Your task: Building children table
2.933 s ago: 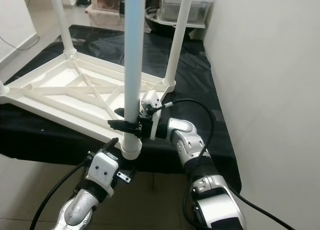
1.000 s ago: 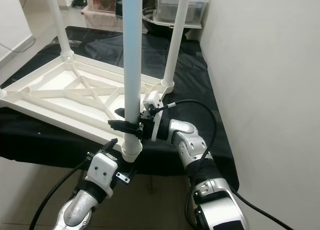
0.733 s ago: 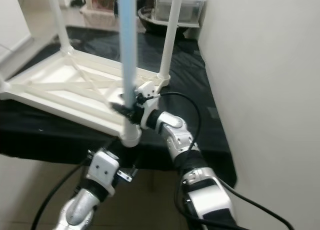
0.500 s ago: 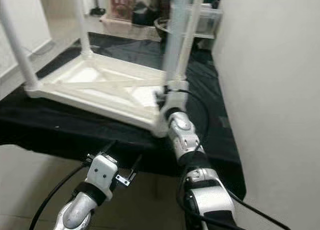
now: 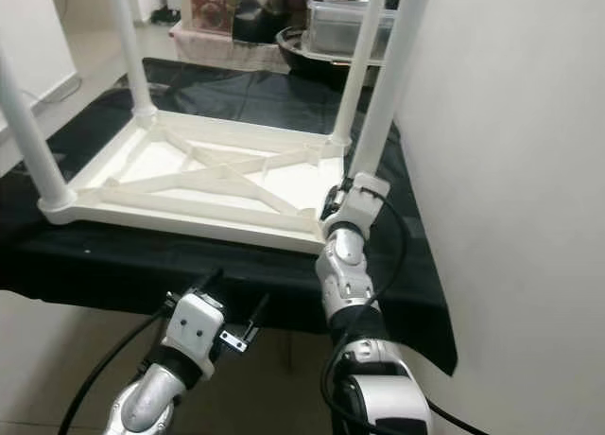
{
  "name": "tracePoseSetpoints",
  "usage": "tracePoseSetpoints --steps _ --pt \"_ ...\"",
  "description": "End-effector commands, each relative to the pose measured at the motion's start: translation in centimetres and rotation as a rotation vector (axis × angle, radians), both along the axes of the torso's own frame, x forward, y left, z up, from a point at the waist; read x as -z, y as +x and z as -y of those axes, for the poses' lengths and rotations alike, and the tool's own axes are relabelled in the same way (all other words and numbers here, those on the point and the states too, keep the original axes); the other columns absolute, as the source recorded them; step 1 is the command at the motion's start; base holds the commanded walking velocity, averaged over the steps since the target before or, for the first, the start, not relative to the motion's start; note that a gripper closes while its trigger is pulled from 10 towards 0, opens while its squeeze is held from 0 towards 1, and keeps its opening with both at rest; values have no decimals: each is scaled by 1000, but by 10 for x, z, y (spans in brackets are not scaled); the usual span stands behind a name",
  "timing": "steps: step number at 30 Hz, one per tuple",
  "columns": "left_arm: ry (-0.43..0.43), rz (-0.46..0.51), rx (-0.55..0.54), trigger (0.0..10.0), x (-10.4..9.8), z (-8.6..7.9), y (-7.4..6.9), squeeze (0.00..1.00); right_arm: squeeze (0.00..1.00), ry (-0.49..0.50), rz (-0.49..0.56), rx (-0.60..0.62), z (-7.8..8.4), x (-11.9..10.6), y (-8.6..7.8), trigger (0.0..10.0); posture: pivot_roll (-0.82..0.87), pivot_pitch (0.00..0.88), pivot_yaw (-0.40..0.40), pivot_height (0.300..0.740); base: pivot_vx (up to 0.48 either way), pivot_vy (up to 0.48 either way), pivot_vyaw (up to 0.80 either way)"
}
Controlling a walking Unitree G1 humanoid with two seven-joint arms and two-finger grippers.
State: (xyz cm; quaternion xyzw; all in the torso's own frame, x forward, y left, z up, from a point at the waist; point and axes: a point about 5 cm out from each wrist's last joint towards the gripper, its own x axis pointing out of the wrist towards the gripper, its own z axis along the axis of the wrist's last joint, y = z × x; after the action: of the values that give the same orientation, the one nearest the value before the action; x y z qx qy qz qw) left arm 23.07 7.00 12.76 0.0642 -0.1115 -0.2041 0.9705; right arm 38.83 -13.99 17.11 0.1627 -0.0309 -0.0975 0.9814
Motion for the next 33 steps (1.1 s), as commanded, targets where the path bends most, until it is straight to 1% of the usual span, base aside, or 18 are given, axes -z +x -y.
tracePoseSetpoints --steps 1,2,3,5,8,11,13,18,20,22,23,24,25,27,29,30,32,33 --pt "7 -12 3 10000 3 1 -1 0 420 9 83 -84 -11 -17 5 10000 105 73 -89 740 0 0 0" --pt "7 -12 3 10000 3 1 -1 0 0 30 114 -148 -13 -22 7 10000 103 74 -88 740 0 0 0" --pt "6 -12 3 10000 3 0 -1 0 0 21 156 -278 -18 -26 7 10000 98 76 -89 740 0 0 0" --pt "6 -12 3 10000 3 0 -1 0 0 11 175 -353 -22 -29 6 10000 98 76 -89 740 0 0 0" --pt "5 -10 3 10000 3 1 0 0 0 -8 177 -723 -31 -22 -7 10000 102 77 -90 740 0 0 0" --pt "5 -10 3 10000 2 1 0 0 0 -2 178 -835 -31 -21 -12 10000 100 78 -89 740 0 0 0" --pt "5 -9 3 10000 2 1 0 0 0 -2 197 -1049 -32 -23 -22 10000 97 81 -86 740 0 0 0" --pt "5 -9 3 10000 2 1 0 0 0 0 200 -1120 -33 -22 -25 10000 98 80 -85 740 0 0 0" --pt "4 -8 3 10000 2 1 0 0 0 -31 206 -1332 -39 -18 -37 10000 106 84 -91 740 0 0 0" --pt "4 -8 3 10000 2 1 0 0 0 -31 206 -1332 -39 -18 -37 10000 106 84 -91 740 0 0 0" --pt "4 -8 2 10000 2 1 0 0 0 -48 205 -1418 -44 -16 -42 3647 105 84 -92 740 0 0 0" --pt "4 -8 2 10000 2 1 0 0 0 -48 205 -1418 -44 -16 -42 3647 105 84 -92 740 0 0 0" --pt "4 -8 0 10000 2 1 0 0 0 -80 190 -1482 -51 -12 -46 0 106 85 -92 740 0 0 0" --pt "4 -8 1 10000 2 1 0 0 0 -104 171 -1469 -54 -9 -45 0 106 86 -90 740 0 0 0" --pt "5 -9 2 10000 2 0 0 0 0 -160 128 -1345 -56 -3 -36 0 107 86 -90 740 0 0 0" --pt "5 -9 2 10000 2 0 0 0 0 -160 128 -1345 -56 -3 -36 0 107 86 -90 740 0 0 0" --pt "4 -10 2 10000 2 0 0 0 0 -163 127 -1194 -53 -5 -25 0 108 87 -90 740 0 0 0" --pt "4 -10 1 10000 2 0 0 0 0 -150 112 -1031 -46 -8 -15 0 107 88 -90 740 0 0 0"
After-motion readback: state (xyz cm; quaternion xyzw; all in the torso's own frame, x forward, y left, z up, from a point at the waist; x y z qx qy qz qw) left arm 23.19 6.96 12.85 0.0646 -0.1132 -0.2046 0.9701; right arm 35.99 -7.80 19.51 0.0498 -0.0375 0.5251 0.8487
